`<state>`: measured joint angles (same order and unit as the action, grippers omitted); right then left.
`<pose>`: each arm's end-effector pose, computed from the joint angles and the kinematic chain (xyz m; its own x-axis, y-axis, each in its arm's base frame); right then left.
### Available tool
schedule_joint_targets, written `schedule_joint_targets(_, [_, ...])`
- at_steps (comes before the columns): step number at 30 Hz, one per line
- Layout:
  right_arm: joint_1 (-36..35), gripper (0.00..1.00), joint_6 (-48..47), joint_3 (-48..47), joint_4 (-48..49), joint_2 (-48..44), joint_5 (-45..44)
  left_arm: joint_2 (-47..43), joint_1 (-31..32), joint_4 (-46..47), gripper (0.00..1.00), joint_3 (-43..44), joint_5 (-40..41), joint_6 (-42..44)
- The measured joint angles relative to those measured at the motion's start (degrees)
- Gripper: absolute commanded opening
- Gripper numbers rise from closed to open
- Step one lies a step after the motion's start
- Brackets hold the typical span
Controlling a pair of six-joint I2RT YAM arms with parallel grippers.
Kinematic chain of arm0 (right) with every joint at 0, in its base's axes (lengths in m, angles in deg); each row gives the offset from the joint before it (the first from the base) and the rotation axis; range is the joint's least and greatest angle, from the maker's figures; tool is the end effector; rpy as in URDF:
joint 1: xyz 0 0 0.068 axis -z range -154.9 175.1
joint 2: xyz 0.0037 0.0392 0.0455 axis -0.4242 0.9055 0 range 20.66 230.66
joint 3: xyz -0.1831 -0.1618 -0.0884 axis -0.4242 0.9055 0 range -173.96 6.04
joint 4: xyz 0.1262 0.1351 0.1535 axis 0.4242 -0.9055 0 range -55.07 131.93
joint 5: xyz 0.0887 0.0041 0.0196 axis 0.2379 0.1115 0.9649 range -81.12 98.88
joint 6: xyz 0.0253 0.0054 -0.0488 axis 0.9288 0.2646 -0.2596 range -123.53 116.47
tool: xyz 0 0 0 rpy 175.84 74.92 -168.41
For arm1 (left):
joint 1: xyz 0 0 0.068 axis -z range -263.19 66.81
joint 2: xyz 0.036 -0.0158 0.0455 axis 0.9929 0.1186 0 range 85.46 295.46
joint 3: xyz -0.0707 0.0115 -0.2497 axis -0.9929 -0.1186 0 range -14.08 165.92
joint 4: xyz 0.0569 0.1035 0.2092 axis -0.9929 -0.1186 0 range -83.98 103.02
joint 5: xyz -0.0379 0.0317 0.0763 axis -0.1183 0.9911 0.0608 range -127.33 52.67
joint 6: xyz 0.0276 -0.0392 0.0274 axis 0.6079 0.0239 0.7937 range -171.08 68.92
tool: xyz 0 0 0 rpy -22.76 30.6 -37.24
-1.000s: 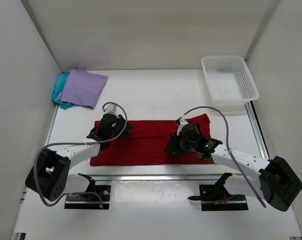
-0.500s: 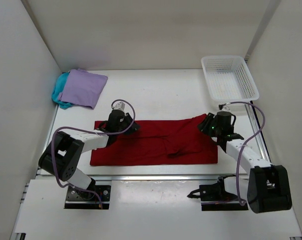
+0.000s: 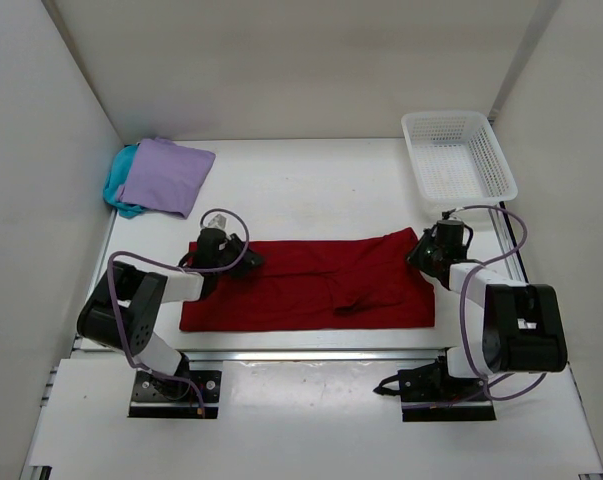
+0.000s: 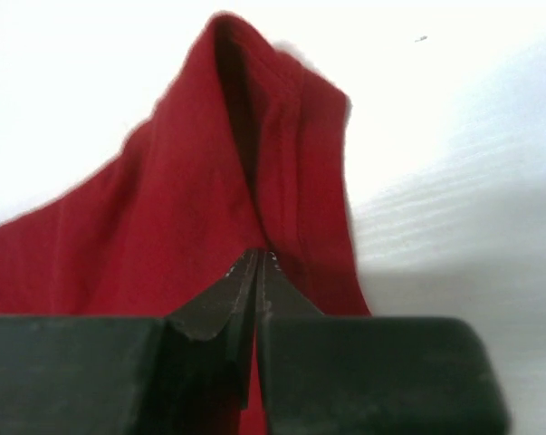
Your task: Fold and stack the t-shirts
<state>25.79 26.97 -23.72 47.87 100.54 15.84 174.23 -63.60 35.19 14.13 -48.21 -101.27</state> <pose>0.2444 0.0016 0.1505 -0.6384 0.5115 -0.5751 0.2892 0.8519 0.4366 0.2454 -0.0950 0.1311 -0.7345 -0.5394 -0.4117 -0.1495 0.7205 -0.6772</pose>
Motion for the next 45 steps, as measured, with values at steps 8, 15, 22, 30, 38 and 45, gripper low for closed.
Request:
schedule_joint_targets(8, [3.9, 0.00, 0.8, -2.3, 1.4, 1.1, 0.0, 0.0, -8.4, 5.6, 0.31, -5.6, -3.5, -4.8])
schedule_joint_targets(15, [5.5, 0.30, 2.6, -2.3, 1.2, 2.1, -1.0, -2.2, -11.2, 7.2, 0.33, -8.3, -3.5, -7.3])
schedule_joint_targets(22, [-0.8, 0.23, 3.1, -0.9, -0.7, -9.5, -7.3, -9.3, -2.6, 3.5, 0.36, -6.4, 0.5, -6.0])
schedule_joint_targets(30, [-14.0, 0.12, 2.7, 1.3, -3.4, -15.3, -8.2, -7.1, 17.0, 2.6, 0.35, 3.3, 3.5, -1.7])
schedule_joint_targets(38, [-9.4, 0.15, 3.6, 9.2, -9.3, -18.4, -4.5, 9.1, 27.7, 0.2, 0.35, 17.8, 0.6, 0.9])
schedule_joint_targets(45, [-9.9, 0.06, 4.4, 9.6, -11.6, -22.6, 1.1, 17.1, 31.3, -1.2, 0.34, 26.2, -2.6, 3.2])
